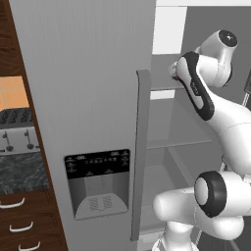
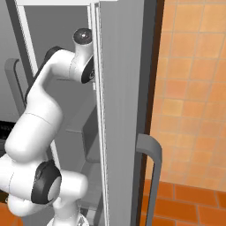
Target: Take the strawberry from the fridge and place it on top of the pancake, located on the dining counter.
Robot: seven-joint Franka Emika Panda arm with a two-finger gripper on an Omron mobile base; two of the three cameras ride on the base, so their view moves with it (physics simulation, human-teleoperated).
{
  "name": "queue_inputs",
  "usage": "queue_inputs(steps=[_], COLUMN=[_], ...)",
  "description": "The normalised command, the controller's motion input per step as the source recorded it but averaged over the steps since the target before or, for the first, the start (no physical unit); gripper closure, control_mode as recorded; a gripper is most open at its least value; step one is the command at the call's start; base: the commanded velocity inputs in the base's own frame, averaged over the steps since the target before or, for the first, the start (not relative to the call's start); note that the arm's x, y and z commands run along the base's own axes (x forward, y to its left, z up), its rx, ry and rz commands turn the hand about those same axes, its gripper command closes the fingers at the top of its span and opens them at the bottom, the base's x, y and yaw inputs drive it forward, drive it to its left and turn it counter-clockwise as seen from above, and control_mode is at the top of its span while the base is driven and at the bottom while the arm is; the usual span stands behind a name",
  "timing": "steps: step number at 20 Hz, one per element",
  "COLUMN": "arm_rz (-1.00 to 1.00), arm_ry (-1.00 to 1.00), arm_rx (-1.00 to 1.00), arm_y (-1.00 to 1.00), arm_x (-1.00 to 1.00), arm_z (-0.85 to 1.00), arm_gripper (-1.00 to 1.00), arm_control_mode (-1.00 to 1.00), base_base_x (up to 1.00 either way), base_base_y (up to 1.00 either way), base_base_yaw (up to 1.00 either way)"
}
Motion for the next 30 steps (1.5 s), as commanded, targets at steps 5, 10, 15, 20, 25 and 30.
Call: queue_inputs(steps=[5, 10, 15, 20, 25, 30], arm_rz=[0.00, 0.00, 0.00, 0.00, 0.00, 0.00], arm_ry=[0.03, 0.01, 0.00, 0.00, 0.00, 0.01], arm_rx=[0.00, 0.00, 0.00, 0.00, 0.00, 0.00], arm_y=[0.00, 0.00, 0.00, 0.00, 0.00, 0.07], arm_x=[0.33, 0.34, 0.20, 0.18, 0.06, 0.17], arm_z=[-0.24, -0.15, -0.07, -0.13, -0.20, -0.27], arm_gripper=[-1.00, -1.00, -1.00, -1.00, 1.00, 1.00], arm_control_mode=[-1.00, -1.00, -1.00, -1.00, -1.00, -1.00], base_base_x=[0.00, 0.00, 0.00, 0.00, 0.00, 0.00], base_base_y=[0.00, 0.00, 0.00, 0.00, 0.00, 0.00], base_base_yaw=[0.00, 0.00, 0.00, 0.00, 0.00, 0.00])
